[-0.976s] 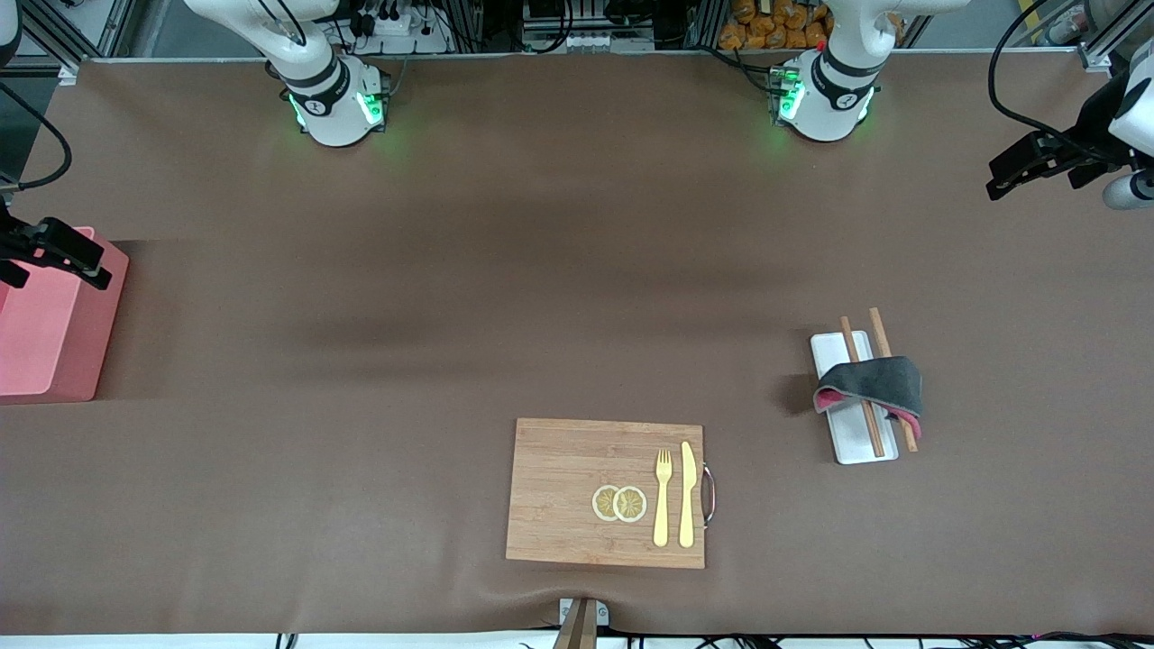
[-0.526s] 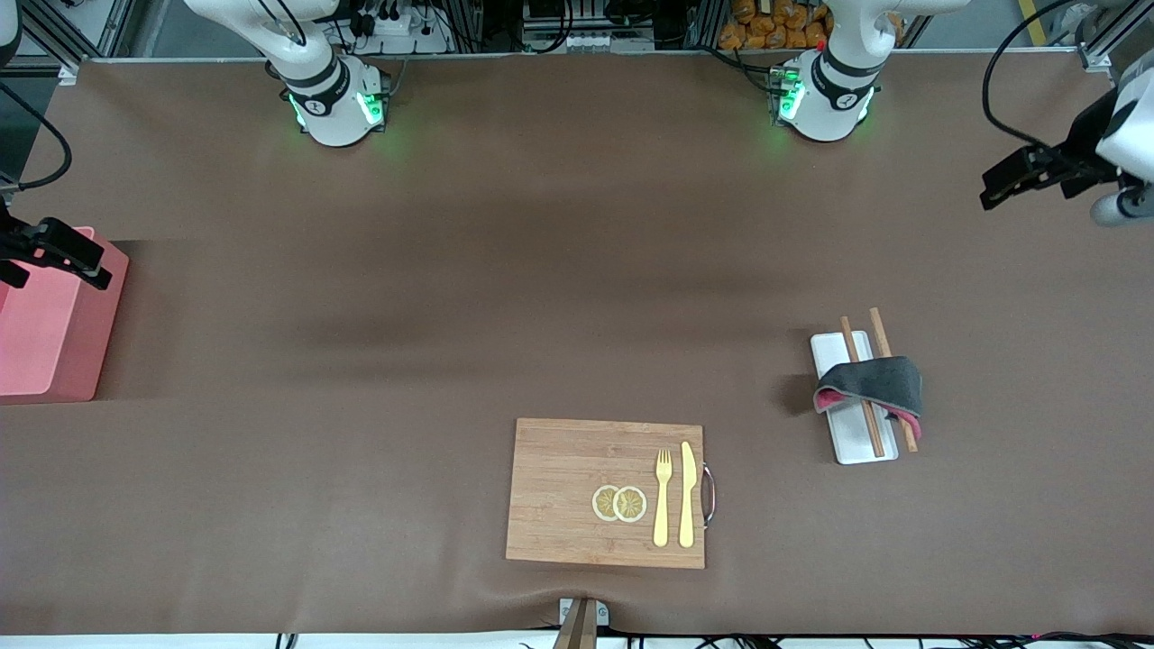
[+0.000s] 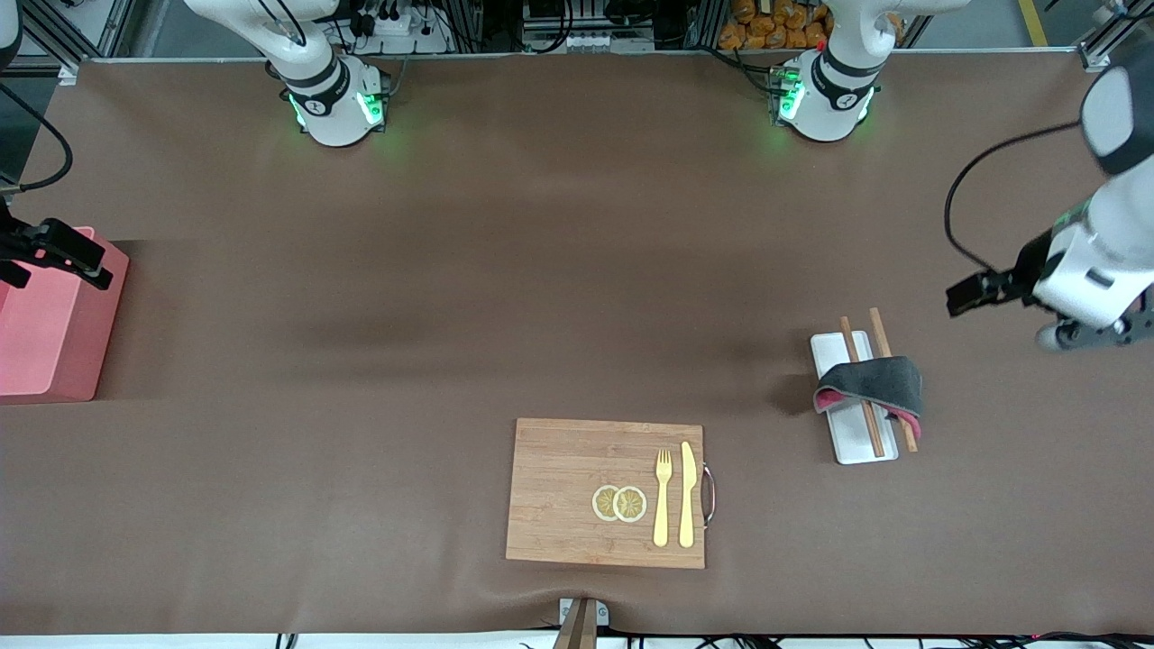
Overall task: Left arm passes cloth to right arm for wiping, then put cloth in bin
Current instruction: 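Move the left gripper down over the grey-pink cloth on the chopstick holder, then close the left gripper on the grey-pink cloth, then lift the cloth with the left gripper and carry it toward the table middle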
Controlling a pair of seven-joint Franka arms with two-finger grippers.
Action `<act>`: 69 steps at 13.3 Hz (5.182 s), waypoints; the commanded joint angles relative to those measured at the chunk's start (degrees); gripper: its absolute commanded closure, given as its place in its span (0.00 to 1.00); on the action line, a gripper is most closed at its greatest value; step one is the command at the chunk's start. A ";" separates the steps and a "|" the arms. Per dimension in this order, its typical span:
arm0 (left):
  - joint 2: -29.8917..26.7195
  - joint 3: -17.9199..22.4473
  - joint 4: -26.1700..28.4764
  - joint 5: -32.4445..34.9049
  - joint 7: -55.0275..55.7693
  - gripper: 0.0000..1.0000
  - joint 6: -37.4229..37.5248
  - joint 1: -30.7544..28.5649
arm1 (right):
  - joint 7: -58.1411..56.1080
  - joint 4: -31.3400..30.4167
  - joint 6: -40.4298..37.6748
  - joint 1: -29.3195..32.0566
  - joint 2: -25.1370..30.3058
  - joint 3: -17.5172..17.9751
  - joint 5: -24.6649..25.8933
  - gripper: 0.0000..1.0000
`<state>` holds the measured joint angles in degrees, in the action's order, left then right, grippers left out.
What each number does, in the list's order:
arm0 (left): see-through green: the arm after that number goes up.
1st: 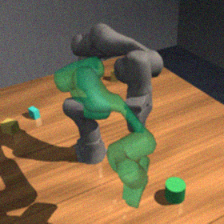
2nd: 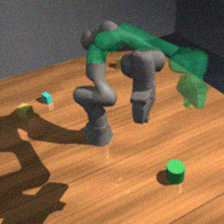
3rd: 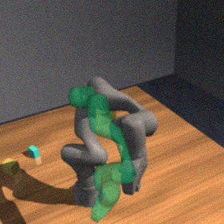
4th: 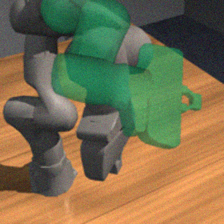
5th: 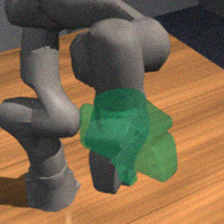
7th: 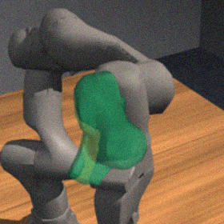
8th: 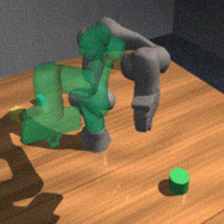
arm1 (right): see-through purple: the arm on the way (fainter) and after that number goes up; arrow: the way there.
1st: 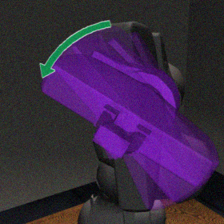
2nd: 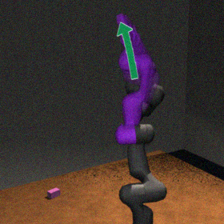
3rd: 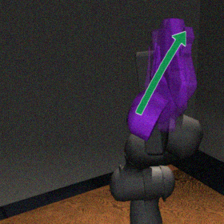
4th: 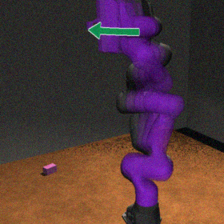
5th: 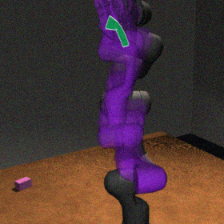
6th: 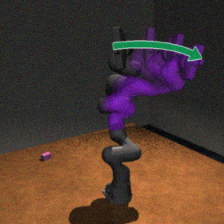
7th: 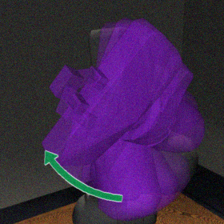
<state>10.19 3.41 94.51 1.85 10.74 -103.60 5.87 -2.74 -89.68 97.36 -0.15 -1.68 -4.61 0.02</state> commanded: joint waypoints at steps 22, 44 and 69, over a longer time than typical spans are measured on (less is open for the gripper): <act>17.93 -0.15 0.24 -1.32 0.86 0.39 -12.85 0.54 | 0.01 0.12 -0.68 0.67 -0.25 0.39 0.33 0.00; 18.55 -0.15 0.15 -1.41 2.62 1.00 -12.85 0.72 | 0.71 -0.05 -0.94 0.67 -0.52 0.39 0.33 0.00; 14.59 -31.71 -18.57 -3.60 64.44 1.00 -12.11 10.99 | 63.61 0.47 -8.06 -12.59 -5.34 0.92 -20.39 0.00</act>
<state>21.64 -28.34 80.39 0.03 68.51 -112.00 14.15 53.63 -89.95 89.08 -10.76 -4.84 -3.20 -16.47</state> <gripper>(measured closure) 0.969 0.000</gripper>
